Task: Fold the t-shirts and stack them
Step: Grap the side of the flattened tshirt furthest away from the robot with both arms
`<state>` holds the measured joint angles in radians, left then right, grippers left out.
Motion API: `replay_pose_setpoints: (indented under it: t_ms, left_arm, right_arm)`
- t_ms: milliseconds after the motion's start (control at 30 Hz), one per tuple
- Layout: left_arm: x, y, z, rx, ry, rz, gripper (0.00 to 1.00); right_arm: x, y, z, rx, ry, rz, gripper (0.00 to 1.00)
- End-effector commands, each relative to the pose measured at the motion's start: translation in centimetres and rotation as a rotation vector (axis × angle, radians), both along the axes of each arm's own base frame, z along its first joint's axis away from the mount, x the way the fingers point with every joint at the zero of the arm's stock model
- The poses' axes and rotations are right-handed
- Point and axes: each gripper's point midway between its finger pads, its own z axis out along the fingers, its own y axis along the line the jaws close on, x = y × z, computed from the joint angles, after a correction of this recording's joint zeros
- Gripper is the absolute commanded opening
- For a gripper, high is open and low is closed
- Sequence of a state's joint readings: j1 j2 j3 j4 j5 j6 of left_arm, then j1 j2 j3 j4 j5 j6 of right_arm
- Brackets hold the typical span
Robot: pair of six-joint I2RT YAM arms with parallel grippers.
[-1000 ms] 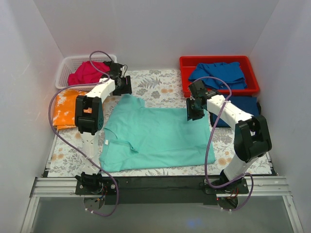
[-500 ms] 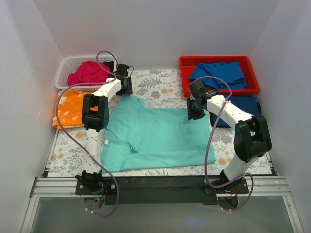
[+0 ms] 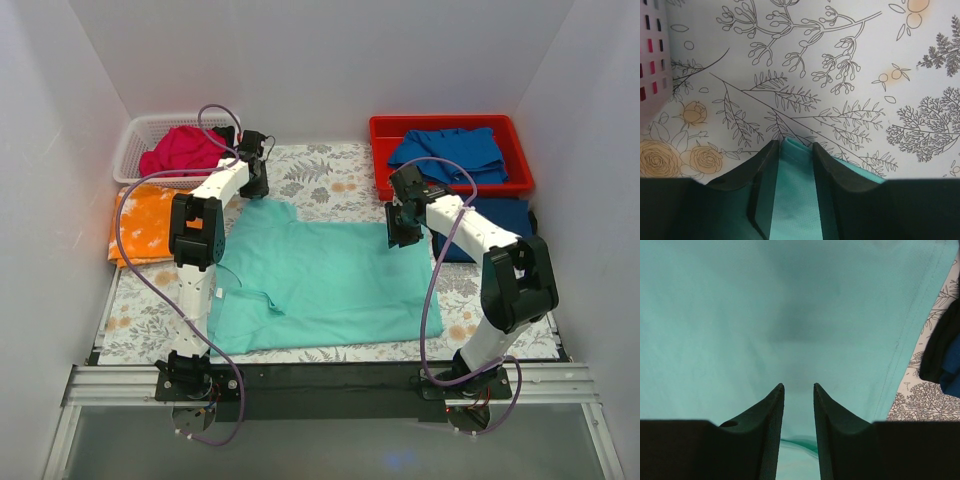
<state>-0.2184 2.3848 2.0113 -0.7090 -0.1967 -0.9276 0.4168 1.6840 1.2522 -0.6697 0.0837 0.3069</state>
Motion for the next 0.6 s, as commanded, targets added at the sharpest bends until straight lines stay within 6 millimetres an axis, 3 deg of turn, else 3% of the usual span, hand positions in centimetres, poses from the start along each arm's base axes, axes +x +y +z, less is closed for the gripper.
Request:
replay_pose_setpoints:
  t_ms: [0,133,300,467,567]
  left_arm:
    - [0.0,0.1,1.8,0.024,-0.015,0.002,0.42]
    - [0.5,0.3,3.5,0.034,-0.057,0.008,0.53]
    - [0.1,0.1,4.1,0.032,-0.060,0.005,0.55]
    - [-0.3,-0.1,3.7,0.038,-0.059,0.006,0.53]
    - [-0.5,-0.4,3.1,0.026,-0.040,-0.003,0.41]
  right_arm:
    - [0.7,0.0,0.1,0.003,-0.029,0.006,0.36]
    - [0.4,0.0,-0.2,0.005,-0.023,0.011,0.36]
    - [0.2,-0.1,-0.4,0.004,-0.015,0.010,0.36]
    - [0.0,-0.2,-0.5,0.002,-0.014,0.011,0.36]
    - [-0.1,-0.3,-0.7,-0.003,-0.009,0.008,0.36]
